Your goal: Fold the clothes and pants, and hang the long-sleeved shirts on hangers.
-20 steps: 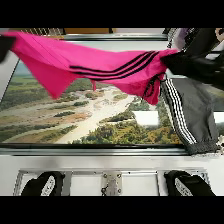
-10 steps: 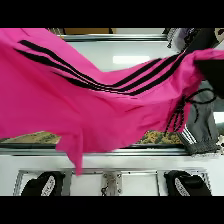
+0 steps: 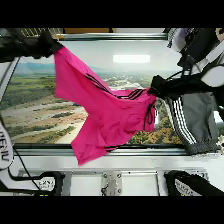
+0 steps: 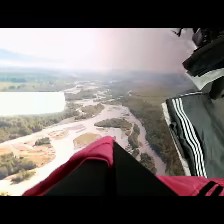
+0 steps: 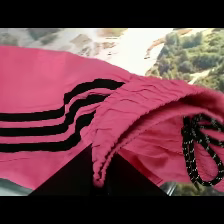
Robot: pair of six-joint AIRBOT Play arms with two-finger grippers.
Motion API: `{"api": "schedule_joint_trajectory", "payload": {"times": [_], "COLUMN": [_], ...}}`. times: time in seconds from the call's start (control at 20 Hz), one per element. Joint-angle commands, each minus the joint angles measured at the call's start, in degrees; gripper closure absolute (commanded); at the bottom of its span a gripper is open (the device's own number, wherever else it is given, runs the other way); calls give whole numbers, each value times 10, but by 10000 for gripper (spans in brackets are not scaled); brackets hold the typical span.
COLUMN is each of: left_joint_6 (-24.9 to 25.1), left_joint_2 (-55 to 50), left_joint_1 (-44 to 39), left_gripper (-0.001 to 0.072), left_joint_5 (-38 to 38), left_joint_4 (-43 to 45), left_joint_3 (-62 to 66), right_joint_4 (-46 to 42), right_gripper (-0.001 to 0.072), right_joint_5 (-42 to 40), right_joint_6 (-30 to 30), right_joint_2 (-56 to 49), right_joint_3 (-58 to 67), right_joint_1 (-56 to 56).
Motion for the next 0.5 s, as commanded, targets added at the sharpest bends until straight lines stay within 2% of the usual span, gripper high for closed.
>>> {"api": "schedule_joint_trajectory", "payload": {"times": [0.0,0.2,0.25,0.35,0.45], "left_joint_6": [-8,-7,-8,-8,-7], "left_joint_2": [-83,-58,-38,26,102], "left_joint_1": [-16,-3,-2,-8,-18], "left_gripper": [702,703,703,702,702], "left_joint_5": [27,-12,-30,-38,-30], "left_joint_4": [-3,6,32,83,111], "left_joint_3": [1,0,-5,-66,-171], "right_joint_4": [-20,-102,-118,-125,-130], "right_gripper": [689,688,688,688,688], "right_joint_5": [-44,-35,-20,22,48], "right_joint_6": [-17,-42,-43,-83,-96], "right_joint_2": [-108,-111,-102,-83,-58], "right_joint_3": [33,71,70,63,30], "right_joint_1": [4,3,4,7,9]}}
